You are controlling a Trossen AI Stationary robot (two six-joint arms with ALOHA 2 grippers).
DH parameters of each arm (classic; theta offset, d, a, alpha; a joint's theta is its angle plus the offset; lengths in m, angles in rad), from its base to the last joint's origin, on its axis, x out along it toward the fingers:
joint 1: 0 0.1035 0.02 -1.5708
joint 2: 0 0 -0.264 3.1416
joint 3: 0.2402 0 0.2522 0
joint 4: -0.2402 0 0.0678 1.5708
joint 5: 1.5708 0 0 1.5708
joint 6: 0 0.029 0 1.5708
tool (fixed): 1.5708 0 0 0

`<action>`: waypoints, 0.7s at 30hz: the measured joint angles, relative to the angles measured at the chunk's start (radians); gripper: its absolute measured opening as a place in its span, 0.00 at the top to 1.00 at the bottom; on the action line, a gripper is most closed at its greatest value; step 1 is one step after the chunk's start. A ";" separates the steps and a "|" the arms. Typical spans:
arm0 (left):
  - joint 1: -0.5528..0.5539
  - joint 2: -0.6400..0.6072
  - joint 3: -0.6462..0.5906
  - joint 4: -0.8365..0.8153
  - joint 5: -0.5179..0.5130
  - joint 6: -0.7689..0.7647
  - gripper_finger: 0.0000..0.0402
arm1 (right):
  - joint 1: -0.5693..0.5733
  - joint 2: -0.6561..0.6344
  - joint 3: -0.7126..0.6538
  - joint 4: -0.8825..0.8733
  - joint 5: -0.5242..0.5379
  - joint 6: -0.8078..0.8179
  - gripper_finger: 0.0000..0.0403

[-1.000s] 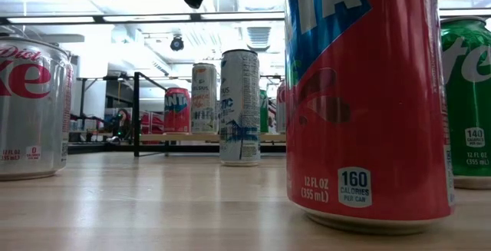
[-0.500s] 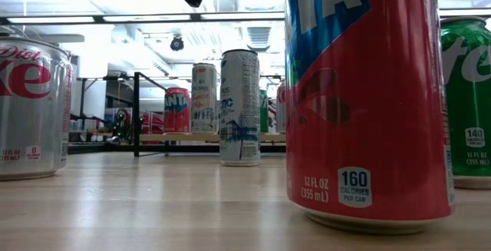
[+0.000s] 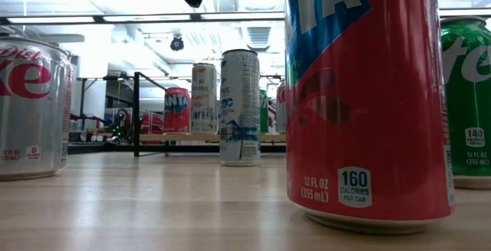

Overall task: Sort soda cans
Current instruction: Put the top red silver soda can on the shelf and align it with the other red silver soda can

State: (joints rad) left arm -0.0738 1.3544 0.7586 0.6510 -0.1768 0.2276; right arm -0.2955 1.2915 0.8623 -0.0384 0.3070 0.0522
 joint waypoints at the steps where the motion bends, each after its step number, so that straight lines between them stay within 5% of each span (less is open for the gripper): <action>1: 0.000 0.000 0.000 0.000 0.000 0.000 1.00 | 0.000 0.000 0.000 0.002 0.000 0.002 0.97; 10: 0.000 0.000 0.000 -0.003 0.000 0.004 1.00 | 0.000 -0.012 0.000 0.068 -0.004 -0.012 0.97; 16: 0.000 0.000 0.000 -0.003 0.000 0.009 1.00 | 0.001 -0.013 0.000 0.062 -0.189 -0.005 0.97; 21: 0.001 0.000 0.000 -0.003 0.000 0.026 1.00 | 0.000 0.005 0.000 0.015 -0.145 0.001 0.97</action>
State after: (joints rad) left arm -0.0727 1.3545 0.7586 0.6484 -0.1768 0.2539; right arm -0.2955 1.2960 0.8623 -0.0237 0.1625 0.0529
